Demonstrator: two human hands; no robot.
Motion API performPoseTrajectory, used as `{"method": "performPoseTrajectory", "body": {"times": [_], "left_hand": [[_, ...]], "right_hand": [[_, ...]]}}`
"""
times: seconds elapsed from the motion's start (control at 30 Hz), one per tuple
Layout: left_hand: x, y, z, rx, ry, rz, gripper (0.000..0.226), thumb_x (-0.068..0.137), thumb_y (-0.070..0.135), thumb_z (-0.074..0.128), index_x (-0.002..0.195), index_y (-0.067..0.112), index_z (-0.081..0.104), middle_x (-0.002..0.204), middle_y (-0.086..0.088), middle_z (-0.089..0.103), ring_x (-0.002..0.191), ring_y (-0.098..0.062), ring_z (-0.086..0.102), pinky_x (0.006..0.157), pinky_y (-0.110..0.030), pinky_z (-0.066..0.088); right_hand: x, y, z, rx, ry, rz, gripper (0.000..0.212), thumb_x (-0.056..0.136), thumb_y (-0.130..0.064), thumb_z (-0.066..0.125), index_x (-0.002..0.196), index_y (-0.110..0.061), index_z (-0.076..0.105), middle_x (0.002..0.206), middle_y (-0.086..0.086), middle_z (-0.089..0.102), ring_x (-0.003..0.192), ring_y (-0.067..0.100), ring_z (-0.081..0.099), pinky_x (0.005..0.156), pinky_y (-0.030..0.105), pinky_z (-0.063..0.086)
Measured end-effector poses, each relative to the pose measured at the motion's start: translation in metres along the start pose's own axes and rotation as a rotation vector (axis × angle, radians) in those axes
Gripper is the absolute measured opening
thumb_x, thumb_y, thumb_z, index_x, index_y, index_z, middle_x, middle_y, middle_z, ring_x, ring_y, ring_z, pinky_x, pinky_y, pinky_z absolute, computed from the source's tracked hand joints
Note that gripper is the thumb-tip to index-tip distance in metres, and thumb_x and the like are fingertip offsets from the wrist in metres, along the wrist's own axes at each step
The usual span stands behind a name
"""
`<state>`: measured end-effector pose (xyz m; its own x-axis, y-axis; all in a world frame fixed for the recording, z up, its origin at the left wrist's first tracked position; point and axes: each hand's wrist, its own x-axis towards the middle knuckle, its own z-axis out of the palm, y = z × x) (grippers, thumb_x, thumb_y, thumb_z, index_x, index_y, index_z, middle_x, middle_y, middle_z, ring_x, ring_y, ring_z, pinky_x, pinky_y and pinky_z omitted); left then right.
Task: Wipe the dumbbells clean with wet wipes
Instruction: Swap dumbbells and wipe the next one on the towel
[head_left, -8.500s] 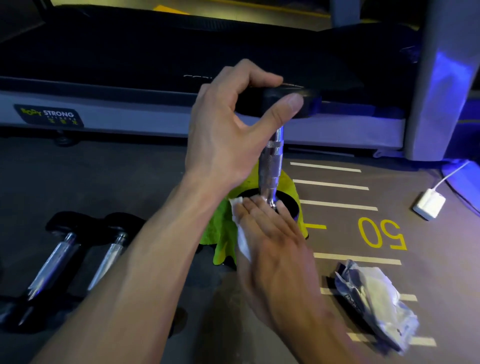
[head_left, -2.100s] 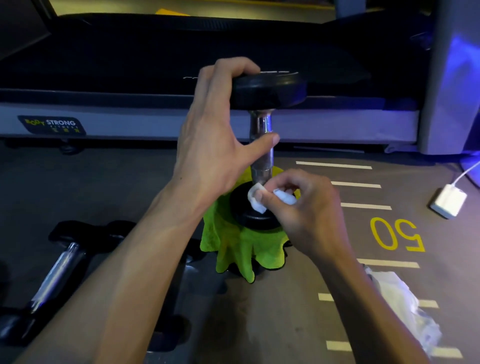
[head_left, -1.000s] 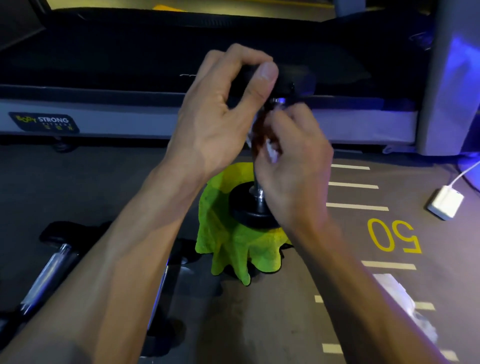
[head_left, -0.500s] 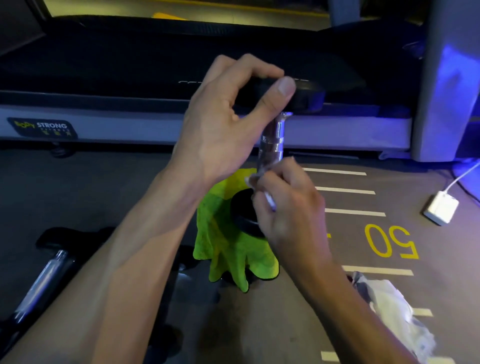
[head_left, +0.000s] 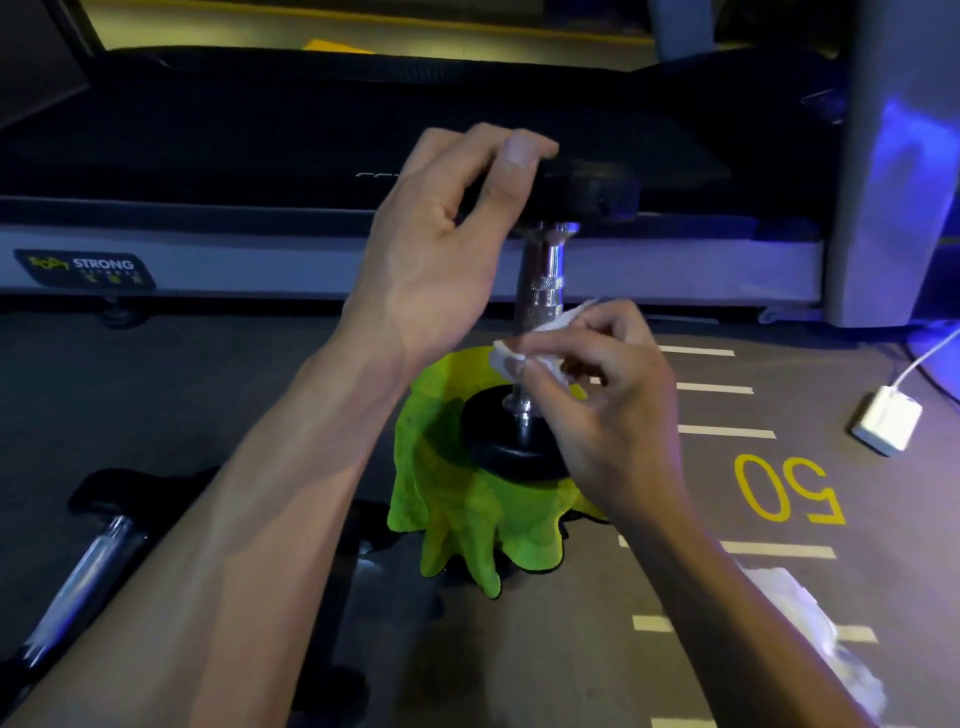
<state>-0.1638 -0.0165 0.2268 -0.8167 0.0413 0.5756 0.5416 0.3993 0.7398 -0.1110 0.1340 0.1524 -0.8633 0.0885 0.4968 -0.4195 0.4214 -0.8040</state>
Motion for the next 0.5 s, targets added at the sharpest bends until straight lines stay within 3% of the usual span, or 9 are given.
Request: {"method": "performPoseTrajectory", "body": {"times": [0.13, 0.23, 0.37, 0.5], "left_hand": [[0.002, 0.000, -0.001, 0.008, 0.009, -0.024, 0.024, 0.111, 0.038, 0.043, 0.113, 0.043, 0.066, 0.097, 0.017, 0.051, 0.092, 0.016, 0.053, 0.084, -0.004, 0.035], [0.000, 0.001, -0.002, 0.008, -0.002, -0.016, 0.023, 0.111, 0.037, 0.043, 0.115, 0.041, 0.066, 0.097, 0.016, 0.049, 0.091, 0.017, 0.053, 0.083, -0.003, 0.037], [-0.002, 0.004, 0.000, 0.015, -0.010, -0.004, 0.022, 0.111, 0.038, 0.045, 0.116, 0.041, 0.066, 0.099, 0.017, 0.049, 0.093, 0.015, 0.053, 0.083, -0.003, 0.038], [0.000, 0.006, 0.004, 0.010, 0.009, -0.015, 0.021, 0.109, 0.040, 0.049, 0.114, 0.040, 0.069, 0.098, 0.016, 0.050, 0.090, 0.014, 0.053, 0.082, -0.004, 0.038]], "right_hand": [[0.013, -0.013, 0.009, 0.104, 0.088, 0.033, 0.018, 0.087, -0.010, 0.083, 0.095, -0.026, 0.079, 0.087, 0.000, 0.061, 0.071, 0.002, 0.057, 0.067, 0.012, 0.041], [0.033, -0.020, 0.011, 0.246, 0.185, 0.068, 0.008, 0.086, -0.009, 0.081, 0.090, -0.013, 0.076, 0.084, 0.006, 0.070, 0.070, 0.007, 0.061, 0.066, 0.024, 0.049], [0.043, -0.026, 0.015, 0.423, 0.274, 0.189, 0.013, 0.084, -0.009, 0.081, 0.082, -0.017, 0.072, 0.077, 0.000, 0.073, 0.074, 0.013, 0.064, 0.073, 0.034, 0.056], [0.047, -0.019, 0.015, 0.698, 0.410, 0.358, 0.014, 0.089, 0.003, 0.075, 0.090, -0.011, 0.071, 0.078, 0.004, 0.072, 0.073, 0.012, 0.065, 0.073, 0.024, 0.053]]}}
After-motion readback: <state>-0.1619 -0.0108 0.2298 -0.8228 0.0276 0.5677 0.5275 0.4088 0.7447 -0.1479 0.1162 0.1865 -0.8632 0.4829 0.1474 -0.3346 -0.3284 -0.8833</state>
